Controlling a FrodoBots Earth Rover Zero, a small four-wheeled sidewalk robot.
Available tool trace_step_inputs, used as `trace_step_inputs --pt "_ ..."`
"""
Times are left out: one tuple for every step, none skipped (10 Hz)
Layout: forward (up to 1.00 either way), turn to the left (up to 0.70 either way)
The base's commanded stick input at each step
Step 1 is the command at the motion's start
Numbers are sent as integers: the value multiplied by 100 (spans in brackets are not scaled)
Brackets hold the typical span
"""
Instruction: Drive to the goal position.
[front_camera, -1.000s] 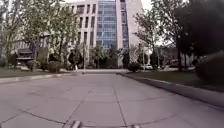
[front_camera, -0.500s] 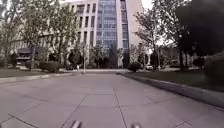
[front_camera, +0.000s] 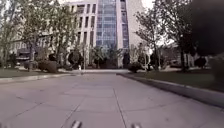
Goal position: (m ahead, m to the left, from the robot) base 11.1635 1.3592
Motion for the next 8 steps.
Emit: trace_step_inputs --pt "62 0" --pt "70 0" --pt "70 0" --pt "70 0" --pt "70 0" --pt "70 -1" --pt "70 -9" --pt "70 -6"
